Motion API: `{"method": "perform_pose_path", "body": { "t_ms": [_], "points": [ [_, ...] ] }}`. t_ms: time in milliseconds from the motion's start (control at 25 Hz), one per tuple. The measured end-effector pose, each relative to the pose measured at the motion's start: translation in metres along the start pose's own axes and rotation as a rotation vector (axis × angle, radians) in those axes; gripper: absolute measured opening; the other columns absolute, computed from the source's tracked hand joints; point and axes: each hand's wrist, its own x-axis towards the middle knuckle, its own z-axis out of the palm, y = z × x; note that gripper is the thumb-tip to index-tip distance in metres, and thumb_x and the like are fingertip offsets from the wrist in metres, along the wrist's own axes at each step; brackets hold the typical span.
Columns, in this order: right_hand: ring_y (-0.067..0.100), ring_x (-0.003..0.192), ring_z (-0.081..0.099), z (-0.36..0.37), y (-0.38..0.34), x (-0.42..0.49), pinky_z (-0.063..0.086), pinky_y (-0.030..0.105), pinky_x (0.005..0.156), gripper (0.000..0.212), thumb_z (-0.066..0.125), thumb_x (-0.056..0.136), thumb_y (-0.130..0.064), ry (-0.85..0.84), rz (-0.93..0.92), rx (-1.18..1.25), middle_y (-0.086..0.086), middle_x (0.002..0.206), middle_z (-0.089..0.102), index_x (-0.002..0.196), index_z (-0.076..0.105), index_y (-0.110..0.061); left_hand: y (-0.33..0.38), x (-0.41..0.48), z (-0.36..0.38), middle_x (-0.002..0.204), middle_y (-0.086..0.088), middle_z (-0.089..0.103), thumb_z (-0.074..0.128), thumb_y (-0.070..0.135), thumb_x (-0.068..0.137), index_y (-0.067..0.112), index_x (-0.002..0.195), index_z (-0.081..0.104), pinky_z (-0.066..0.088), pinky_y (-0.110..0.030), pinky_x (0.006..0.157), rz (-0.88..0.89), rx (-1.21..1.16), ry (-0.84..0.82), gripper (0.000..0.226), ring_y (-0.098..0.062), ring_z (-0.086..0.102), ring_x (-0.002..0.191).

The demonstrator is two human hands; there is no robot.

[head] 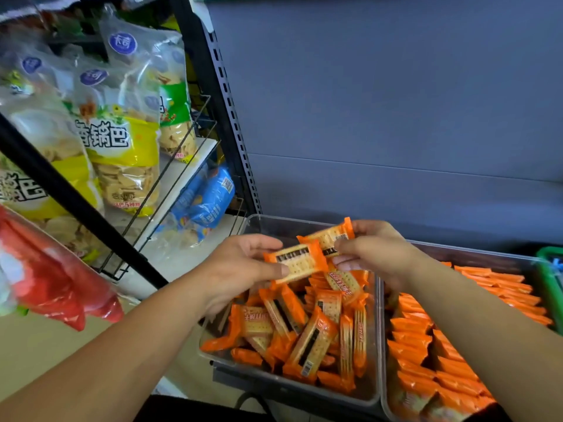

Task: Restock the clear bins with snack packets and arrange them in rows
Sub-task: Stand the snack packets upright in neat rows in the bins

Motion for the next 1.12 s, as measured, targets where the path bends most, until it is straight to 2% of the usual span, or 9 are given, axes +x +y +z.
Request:
{"method": "perform_pose_path", "body": {
  "t_ms": [160, 280, 400, 520, 680, 800, 880, 1000, 1120],
  "points": [
    [0.023, 0.085, 0.079, 0.005, 0.002, 0.003, 0.065, 0.042, 0.084, 0.012, 0.072, 0.095, -0.014, 0.008, -0.047, -0.049, 0.012, 0.097, 0.08, 0.107, 0.074, -0.013, -0.001, 0.011, 0.001, 0.106, -0.003, 0.08, 0.078, -0.012, 0.082, 0.019, 0.119, 0.072, 0.062, -0.04, 0.091, 0.018, -0.026, -0.019, 0.049, -0.021, 0.077, 0.101],
    [0.022, 0.089, 0.079, 0.014, -0.003, -0.002, 0.065, 0.04, 0.085, 0.01, 0.073, 0.094, -0.022, 0.008, -0.115, -0.067, 0.009, 0.095, 0.08, 0.102, 0.076, -0.015, -0.003, 0.019, 0.004, 0.1, -0.002, 0.08, 0.079, -0.004, 0.083, 0.023, 0.108, 0.076, 0.062, -0.041, 0.088, 0.085, 0.013, 0.067, 0.037, -0.026, 0.076, 0.1],
    [0.023, 0.09, 0.079, 0.027, -0.007, -0.008, 0.064, 0.04, 0.086, 0.018, 0.072, 0.098, -0.028, -0.074, -0.139, -0.003, 0.009, 0.096, 0.08, 0.107, 0.074, -0.012, -0.003, 0.023, 0.02, 0.098, -0.002, 0.077, 0.085, 0.004, 0.08, 0.022, 0.103, 0.073, 0.063, -0.04, 0.085, 0.187, 0.049, 0.163, 0.032, -0.023, 0.075, 0.093],
    [0.03, 0.094, 0.078, 0.027, -0.011, -0.009, 0.063, 0.042, 0.088, 0.023, 0.071, 0.098, -0.023, -0.136, -0.131, 0.121, 0.014, 0.101, 0.079, 0.116, 0.072, -0.009, -0.001, 0.024, 0.03, 0.102, 0.001, 0.077, 0.089, 0.007, 0.077, 0.021, 0.108, 0.069, 0.063, -0.039, 0.086, 0.208, 0.023, 0.141, 0.039, -0.016, 0.076, 0.093],
    [0.031, 0.085, 0.077, 0.025, -0.009, -0.005, 0.064, 0.039, 0.076, 0.028, 0.072, 0.095, -0.002, -0.073, -0.194, 0.141, 0.019, 0.101, 0.077, 0.122, 0.066, -0.004, 0.002, 0.022, 0.026, 0.107, 0.002, 0.078, 0.092, 0.009, 0.076, 0.02, 0.114, 0.069, 0.061, -0.035, 0.084, 0.174, -0.04, 0.08, 0.046, -0.016, 0.077, 0.096],
    [0.023, 0.082, 0.077, 0.027, -0.01, -0.006, 0.06, 0.031, 0.066, 0.028, 0.081, 0.09, -0.013, -0.027, -0.229, 0.071, 0.011, 0.1, 0.079, 0.116, 0.072, -0.015, 0.004, 0.019, 0.024, 0.109, 0.001, 0.078, 0.086, 0.012, 0.084, 0.021, 0.118, 0.069, 0.059, -0.03, 0.076, 0.159, -0.093, 0.054, 0.038, -0.018, 0.077, 0.096],
    [0.023, 0.09, 0.078, 0.026, -0.01, -0.006, 0.061, 0.035, 0.074, 0.023, 0.08, 0.091, -0.018, -0.031, -0.234, 0.05, 0.007, 0.101, 0.079, 0.113, 0.075, -0.02, 0.005, 0.019, 0.022, 0.109, 0.002, 0.078, 0.083, 0.013, 0.087, 0.022, 0.118, 0.068, 0.06, -0.034, 0.078, 0.152, -0.107, 0.05, 0.036, -0.019, 0.077, 0.098],
    [0.028, 0.096, 0.077, 0.026, -0.009, -0.005, 0.063, 0.048, 0.089, 0.019, 0.076, 0.094, -0.013, -0.062, -0.212, 0.064, 0.01, 0.104, 0.079, 0.113, 0.075, -0.014, 0.004, 0.02, 0.019, 0.107, -0.004, 0.078, 0.086, 0.012, 0.083, 0.017, 0.116, 0.068, 0.063, -0.045, 0.086, 0.123, -0.133, 0.065, 0.037, -0.025, 0.077, 0.099],
    [0.028, 0.093, 0.078, 0.022, -0.01, -0.006, 0.064, 0.047, 0.082, 0.02, 0.072, 0.095, -0.008, -0.032, -0.164, 0.153, 0.013, 0.104, 0.079, 0.114, 0.071, -0.007, 0.003, 0.022, 0.014, 0.109, -0.017, 0.077, 0.081, 0.007, 0.087, 0.007, 0.111, 0.063, 0.061, -0.053, 0.092, 0.039, -0.265, 0.057, 0.03, -0.032, 0.077, 0.1]
  ]
}}
